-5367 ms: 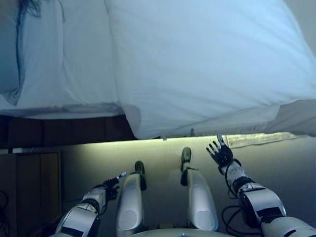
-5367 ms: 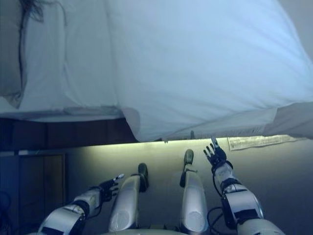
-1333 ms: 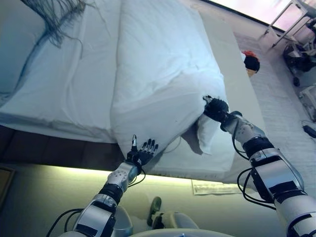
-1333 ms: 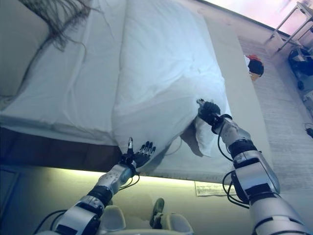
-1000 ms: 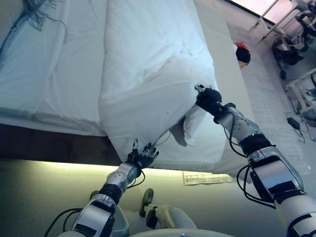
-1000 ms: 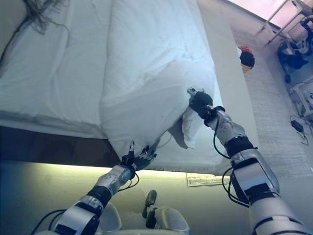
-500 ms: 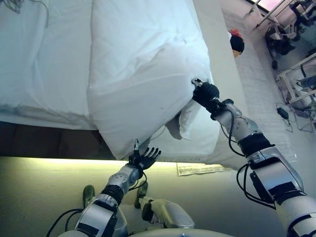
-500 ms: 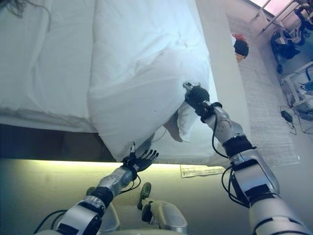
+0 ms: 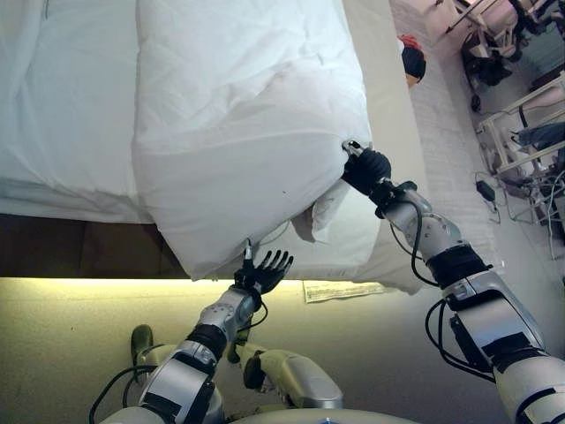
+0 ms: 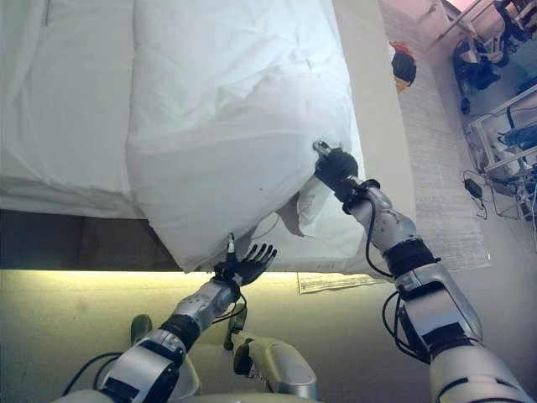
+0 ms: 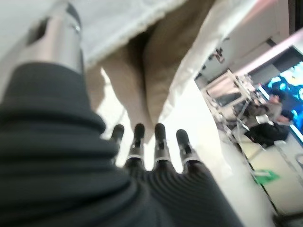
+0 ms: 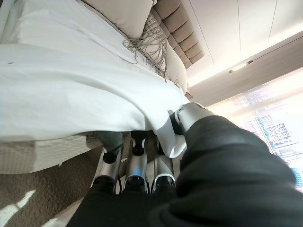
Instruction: Make the bed neatly
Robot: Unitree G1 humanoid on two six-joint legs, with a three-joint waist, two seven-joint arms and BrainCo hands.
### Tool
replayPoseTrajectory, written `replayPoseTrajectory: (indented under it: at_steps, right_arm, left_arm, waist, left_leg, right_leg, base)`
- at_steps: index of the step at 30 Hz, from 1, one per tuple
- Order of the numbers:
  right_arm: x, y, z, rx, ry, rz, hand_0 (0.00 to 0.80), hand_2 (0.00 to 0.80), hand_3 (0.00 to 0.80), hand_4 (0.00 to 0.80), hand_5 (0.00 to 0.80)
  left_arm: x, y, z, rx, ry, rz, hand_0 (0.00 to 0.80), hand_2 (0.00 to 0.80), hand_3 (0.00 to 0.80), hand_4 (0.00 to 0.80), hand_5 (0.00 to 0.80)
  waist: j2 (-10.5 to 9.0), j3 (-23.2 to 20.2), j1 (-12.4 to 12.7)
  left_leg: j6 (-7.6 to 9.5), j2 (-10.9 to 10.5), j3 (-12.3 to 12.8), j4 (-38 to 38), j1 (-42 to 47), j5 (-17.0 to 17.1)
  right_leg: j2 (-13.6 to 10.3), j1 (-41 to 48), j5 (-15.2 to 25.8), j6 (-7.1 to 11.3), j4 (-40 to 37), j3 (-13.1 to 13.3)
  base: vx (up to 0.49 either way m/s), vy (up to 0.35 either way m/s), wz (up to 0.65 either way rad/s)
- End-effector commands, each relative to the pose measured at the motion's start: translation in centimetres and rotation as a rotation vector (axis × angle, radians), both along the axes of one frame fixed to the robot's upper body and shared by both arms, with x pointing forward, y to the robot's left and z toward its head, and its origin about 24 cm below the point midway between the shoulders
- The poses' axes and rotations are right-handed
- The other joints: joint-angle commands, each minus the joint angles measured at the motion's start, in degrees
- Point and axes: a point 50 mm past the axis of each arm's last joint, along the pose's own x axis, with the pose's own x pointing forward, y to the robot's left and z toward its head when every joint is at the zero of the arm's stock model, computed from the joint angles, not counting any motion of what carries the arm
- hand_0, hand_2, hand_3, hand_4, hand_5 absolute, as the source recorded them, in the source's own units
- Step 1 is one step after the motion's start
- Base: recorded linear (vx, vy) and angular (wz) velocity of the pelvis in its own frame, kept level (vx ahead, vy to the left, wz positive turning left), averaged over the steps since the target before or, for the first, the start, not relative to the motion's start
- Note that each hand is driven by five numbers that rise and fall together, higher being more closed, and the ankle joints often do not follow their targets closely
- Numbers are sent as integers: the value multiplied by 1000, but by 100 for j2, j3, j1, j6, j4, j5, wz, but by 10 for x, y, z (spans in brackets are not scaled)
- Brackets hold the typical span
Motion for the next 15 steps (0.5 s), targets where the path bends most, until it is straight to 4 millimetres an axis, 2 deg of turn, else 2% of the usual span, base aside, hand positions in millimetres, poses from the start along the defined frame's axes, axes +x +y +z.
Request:
replayPoseTrajectory:
  at_steps: [1, 3, 9, 15]
  right_arm:
    - [-6, -15, 67, 40, -285, 39, 800, 800, 800, 800, 800]
    - [-6, -20, 63, 37, -273, 36, 800, 800, 800, 800, 800]
    - [-9, -29, 49, 61, -244, 30, 800, 800, 800, 800, 800]
    - [-12, -33, 42, 83, -235, 22, 800, 800, 800, 800, 800]
  left_arm:
    - [24, -34, 43, -135, -252, 27, 0, 0, 0, 0, 0]
    - [33, -24, 53, -140, -320, 93, 0, 0, 0, 0, 0]
    - [61, 26, 96, -115, -555, 433, 0, 0, 0, 0, 0]
    - [67, 57, 125, -90, -676, 654, 0, 0, 0, 0, 0]
  waist:
    - [-7, -114, -39]
    - [-16, -113, -47]
    - [-88, -150, 15]
    - [-191, -158, 142]
  left_leg:
    - [264, -88, 185, -230, 15, -23]
    - [252, -77, 182, -224, 3, -18]
    - [207, -58, 75, -204, -6, -48]
    - [192, -87, -55, -244, -13, -78]
  right_leg:
    - [-249, 161, -571, 587, 475, 61]
    - [-243, 155, -588, 583, 488, 48]
    - [-203, 195, -677, 571, 521, -12]
    - [-165, 245, -713, 572, 500, -130]
  base:
    - [-13, 45, -2]
    - [-10, 35, -5]
    - [4, 0, 1]
    - [3, 12, 7]
